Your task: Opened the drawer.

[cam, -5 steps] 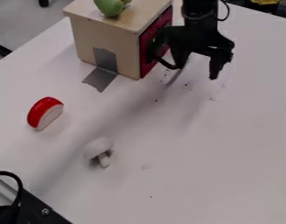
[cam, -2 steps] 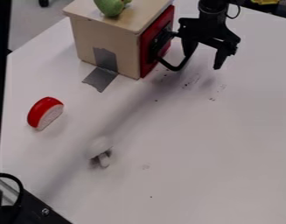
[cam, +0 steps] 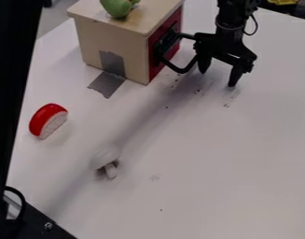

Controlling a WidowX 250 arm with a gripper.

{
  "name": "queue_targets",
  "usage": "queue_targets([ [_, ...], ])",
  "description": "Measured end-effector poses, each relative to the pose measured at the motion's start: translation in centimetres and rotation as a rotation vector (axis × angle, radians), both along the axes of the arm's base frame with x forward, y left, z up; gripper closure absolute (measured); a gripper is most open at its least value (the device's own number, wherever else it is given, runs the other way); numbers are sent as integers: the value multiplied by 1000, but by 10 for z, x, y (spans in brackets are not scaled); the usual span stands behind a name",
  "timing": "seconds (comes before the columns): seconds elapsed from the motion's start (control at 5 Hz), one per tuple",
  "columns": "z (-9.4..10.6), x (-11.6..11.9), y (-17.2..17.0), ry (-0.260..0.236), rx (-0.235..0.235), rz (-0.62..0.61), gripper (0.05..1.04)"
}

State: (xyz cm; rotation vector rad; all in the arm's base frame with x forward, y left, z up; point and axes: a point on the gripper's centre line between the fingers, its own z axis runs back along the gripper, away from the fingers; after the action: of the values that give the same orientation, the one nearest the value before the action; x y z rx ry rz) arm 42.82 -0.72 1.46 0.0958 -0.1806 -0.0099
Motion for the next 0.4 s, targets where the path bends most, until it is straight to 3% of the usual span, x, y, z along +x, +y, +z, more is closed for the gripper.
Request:
queue_targets([
  [0.2, 9, -5, -2, -24, -16, -2, 85],
  [0.4, 39, -4, 3, -98, -35, 15, 85],
])
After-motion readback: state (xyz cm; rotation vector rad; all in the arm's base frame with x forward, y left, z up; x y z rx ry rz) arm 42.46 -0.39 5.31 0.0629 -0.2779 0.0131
